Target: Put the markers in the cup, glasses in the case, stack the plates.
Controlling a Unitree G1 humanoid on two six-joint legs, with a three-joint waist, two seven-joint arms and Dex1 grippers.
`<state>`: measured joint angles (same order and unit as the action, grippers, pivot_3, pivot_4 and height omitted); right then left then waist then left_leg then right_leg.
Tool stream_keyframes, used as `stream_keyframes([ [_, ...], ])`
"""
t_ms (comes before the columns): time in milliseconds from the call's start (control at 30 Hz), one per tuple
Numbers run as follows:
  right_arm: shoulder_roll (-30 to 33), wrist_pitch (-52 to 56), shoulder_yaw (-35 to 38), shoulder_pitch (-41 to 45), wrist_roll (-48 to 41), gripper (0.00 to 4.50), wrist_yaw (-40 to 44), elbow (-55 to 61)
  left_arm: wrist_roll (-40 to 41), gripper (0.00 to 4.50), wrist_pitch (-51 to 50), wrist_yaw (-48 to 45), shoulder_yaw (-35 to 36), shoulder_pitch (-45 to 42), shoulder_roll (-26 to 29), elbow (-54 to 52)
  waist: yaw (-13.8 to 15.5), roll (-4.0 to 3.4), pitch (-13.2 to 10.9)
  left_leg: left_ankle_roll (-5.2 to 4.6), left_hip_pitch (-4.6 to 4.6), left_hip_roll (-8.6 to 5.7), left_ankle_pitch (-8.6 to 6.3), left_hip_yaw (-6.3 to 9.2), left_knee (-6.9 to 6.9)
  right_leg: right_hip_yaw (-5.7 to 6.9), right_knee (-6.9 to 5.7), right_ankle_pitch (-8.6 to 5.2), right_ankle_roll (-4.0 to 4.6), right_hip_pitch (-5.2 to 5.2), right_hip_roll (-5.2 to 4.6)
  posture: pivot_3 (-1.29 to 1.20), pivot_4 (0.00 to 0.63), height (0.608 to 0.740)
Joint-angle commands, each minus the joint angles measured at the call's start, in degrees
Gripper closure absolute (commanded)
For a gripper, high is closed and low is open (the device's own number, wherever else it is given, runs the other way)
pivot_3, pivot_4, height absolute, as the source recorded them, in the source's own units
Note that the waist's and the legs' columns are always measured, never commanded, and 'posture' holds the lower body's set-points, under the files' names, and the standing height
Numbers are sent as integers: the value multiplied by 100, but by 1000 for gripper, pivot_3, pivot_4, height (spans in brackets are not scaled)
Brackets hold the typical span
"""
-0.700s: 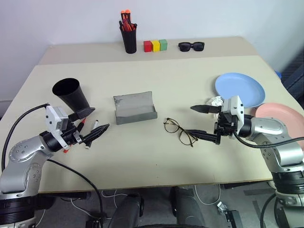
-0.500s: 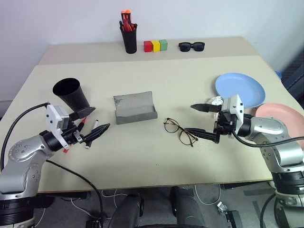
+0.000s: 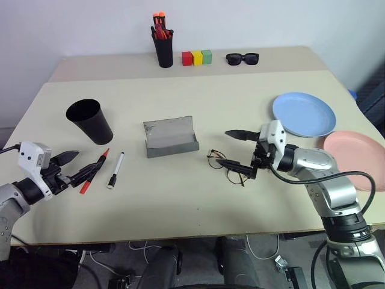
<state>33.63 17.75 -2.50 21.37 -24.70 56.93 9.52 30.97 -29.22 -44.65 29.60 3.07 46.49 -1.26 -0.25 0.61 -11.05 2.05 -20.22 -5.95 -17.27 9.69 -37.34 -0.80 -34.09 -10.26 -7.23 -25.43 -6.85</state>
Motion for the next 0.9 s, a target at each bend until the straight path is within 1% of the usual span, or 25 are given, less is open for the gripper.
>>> stream_keyframes([
  [33,-20,21,92,7,-142,22,-74,542,-130,0,-423,477,-121,-571,98,242,56,6,2,1,-1,0,0,1,-1,1,0,1,1,0,0,0,150,740],
  [100,-31,45,79,-30,-157,22,-109,669,-269,0,-500,528,-390,-850,92,357,88,6,2,2,1,-1,1,2,-1,1,-2,1,1,1,0,0,150,740],
  [200,-131,111,38,-14,-153,22,-249,778,-320,0,-622,506,-589,-1174,69,580,74,7,3,4,3,-3,1,-2,1,0,-1,3,2,0,0,0,150,740],
  [300,-149,90,79,-34,-135,22,-311,782,-415,0,-924,490,-965,-1391,100,587,40,7,3,4,4,-6,1,-2,7,0,-1,3,3,-4,1,0,150,740],
  [367,-130,79,96,-95,-143,22,-326,826,-558,0,-802,409,-1125,-1487,110,786,30,7,3,5,4,-6,1,-2,9,0,-1,3,3,-5,2,0,150,740],
  [467,-86,73,132,-176,-144,22,-358,895,-697,0,-936,435,-1360,-1633,125,856,0,7,3,5,3,-6,1,-2,10,0,-1,3,3,-5,3,0,150,740],
  [533,-91,62,168,-195,-132,22,-408,878,-870,0,-1251,447,-1667,-1838,217,1029,-20,7,3,5,2,-6,1,-1,8,0,-1,4,3,-5,2,0,150,740],
  [633,-105,50,166,-250,-116,22,-469,923,-762,0,-1663,182,-1834,-2078,267,1218,-33,7,4,7,6,-8,2,0,7,0,-4,4,3,-2,3,0,150,740],
  [733,-105,39,156,-327,-99,0,-521,998,-755,762,-1782,-25,-1945,-2151,280,1229,-41,7,4,7,8,-7,2,-1,9,0,-5,3,3,-3,3,0,150,740],
  [900,-111,9,140,-331,-62,0,-583,992,-817,3197,-1944,-166,-2071,-2091,361,1098,-40,7,4,7,8,-7,2,-1,10,-1,-4,4,3,-2,2,0,150,740],
])
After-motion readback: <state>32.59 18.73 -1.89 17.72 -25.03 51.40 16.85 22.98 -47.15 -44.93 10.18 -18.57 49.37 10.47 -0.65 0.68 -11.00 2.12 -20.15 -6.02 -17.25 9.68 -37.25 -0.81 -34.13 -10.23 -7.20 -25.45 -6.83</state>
